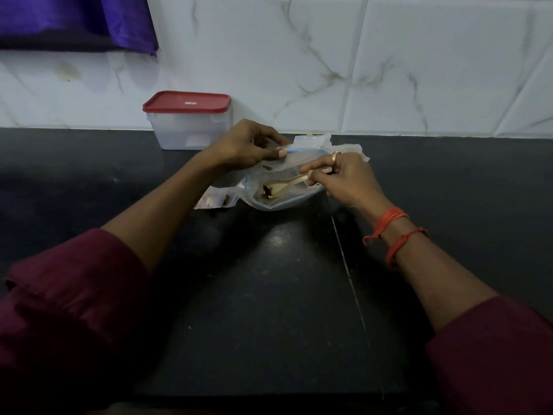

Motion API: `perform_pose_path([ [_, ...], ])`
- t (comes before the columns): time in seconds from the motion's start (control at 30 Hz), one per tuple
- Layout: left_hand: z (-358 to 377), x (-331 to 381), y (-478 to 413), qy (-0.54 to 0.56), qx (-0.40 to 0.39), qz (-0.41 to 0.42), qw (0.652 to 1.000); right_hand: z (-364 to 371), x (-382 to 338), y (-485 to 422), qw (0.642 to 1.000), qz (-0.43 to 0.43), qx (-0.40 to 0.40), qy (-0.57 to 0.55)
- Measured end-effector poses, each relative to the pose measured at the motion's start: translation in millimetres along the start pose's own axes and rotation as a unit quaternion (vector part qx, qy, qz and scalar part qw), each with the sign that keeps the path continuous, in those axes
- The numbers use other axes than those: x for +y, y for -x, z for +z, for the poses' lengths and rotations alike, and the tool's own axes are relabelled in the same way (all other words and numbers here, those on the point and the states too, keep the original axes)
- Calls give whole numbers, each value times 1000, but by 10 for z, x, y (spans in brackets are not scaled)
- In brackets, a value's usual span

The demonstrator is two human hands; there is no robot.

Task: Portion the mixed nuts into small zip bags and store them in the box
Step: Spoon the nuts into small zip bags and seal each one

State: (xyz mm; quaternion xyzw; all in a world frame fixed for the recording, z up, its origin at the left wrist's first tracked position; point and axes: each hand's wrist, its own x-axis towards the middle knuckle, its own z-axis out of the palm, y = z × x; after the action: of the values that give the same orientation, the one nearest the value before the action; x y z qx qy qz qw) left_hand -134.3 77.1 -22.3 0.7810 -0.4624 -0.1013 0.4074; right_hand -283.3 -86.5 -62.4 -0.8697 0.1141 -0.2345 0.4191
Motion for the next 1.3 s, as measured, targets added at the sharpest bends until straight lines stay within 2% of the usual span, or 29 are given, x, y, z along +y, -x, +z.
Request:
perform_pose_path([
  [0.23, 21, -19, 4, 5, 10, 12, 1000, -12, -75, 26, 997, -23, -60, 52],
  [0.57, 24, -87, -17, 12, 19, 4, 1000, 41, -153, 46, 992, 65, -103, -22],
  [1.0, 26, -59, 18, 24, 26, 1, 999, 83, -251, 81, 960, 193, -96, -180],
  [1.3, 30, -37, 40, 42, 20, -12, 999, 16, -231, 77, 956, 227, -79, -169],
])
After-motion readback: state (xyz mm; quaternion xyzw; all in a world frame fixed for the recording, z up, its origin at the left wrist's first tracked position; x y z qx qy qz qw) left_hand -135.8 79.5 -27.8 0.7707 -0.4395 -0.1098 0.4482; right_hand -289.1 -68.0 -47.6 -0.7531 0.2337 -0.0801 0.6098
